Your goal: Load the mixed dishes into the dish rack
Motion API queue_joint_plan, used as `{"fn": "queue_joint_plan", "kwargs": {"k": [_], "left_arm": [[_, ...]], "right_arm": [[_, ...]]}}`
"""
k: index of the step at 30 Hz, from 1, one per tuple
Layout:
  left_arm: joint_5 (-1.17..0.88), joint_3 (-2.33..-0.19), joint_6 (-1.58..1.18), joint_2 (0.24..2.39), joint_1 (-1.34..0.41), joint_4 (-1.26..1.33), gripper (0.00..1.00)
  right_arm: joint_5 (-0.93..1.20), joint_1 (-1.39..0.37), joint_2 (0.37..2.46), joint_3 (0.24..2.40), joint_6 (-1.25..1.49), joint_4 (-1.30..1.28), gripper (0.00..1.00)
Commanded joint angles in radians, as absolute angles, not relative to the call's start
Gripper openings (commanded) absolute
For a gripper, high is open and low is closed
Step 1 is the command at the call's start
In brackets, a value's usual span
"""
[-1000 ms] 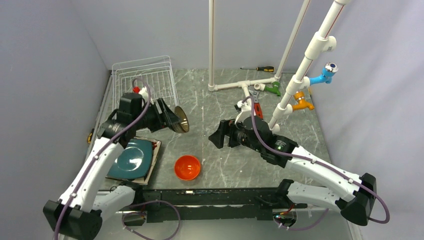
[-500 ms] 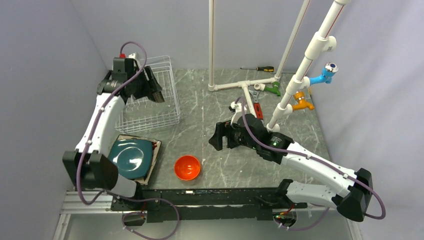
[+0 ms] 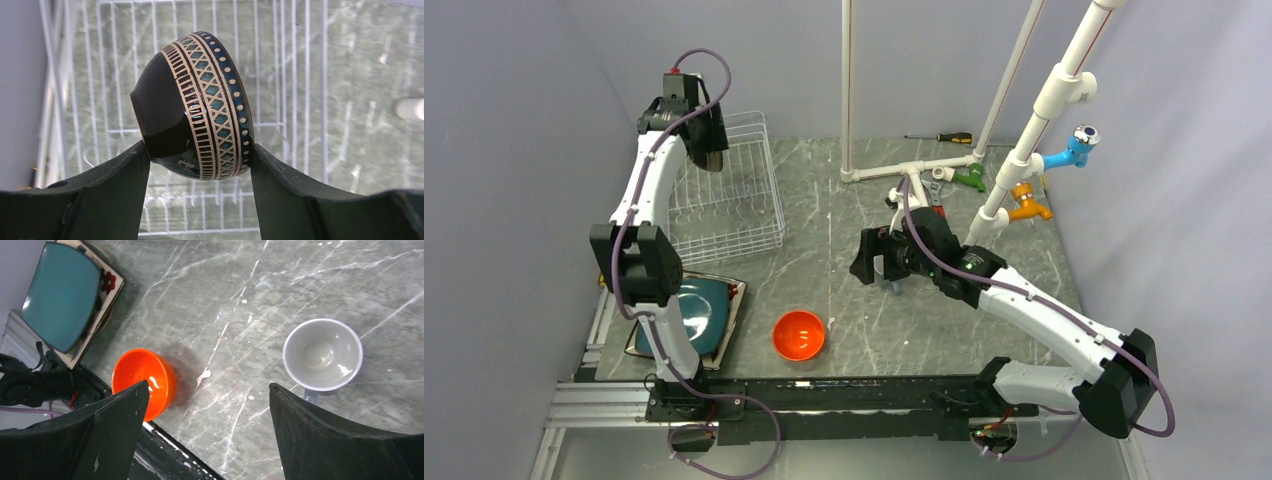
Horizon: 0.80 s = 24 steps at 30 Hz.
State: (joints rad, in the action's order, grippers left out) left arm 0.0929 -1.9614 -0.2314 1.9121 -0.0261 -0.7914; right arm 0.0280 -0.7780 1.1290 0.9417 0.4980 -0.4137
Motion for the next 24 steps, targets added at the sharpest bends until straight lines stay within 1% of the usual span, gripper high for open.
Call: {"fn": "queue_joint_plan", "kwargs": {"k": [1, 7, 13, 16, 19, 24], "left_arm": [[0.251, -2.090, -0.061, 1.966, -0.025, -0.737, 0.00], [0.382, -2.120, 0.131, 2.064, -0.027, -0.658, 0.00], [0.454, -2.158, 0.319, 2.153, -0.031, -0.571, 0.00], [0.487, -2.143, 0.427, 2.185, -0.037, -0.530, 0.00], [0.501, -2.097, 0.488, 2.195, -0.037, -0.488, 0.00], [0.571, -2.124, 0.571, 2.263, -0.046, -0.449, 0.00]], "right_arm": [[0.079, -0.730, 1.143, 1.003, 0.458, -0.437, 0.91], [0.113, -0.673, 1.149, 1.023, 0.424, -0.451, 0.91], [0.140, -0.636, 1.161, 1.049, 0.388, -0.475, 0.91], [0.150, -0.622, 1.161, 1.044, 0.381, -0.485, 0.91], [0.150, -0.609, 1.161, 1.049, 0.371, -0.503, 0.91], [0.150, -0.592, 1.162, 1.050, 0.368, -0.505, 0.91]]}}
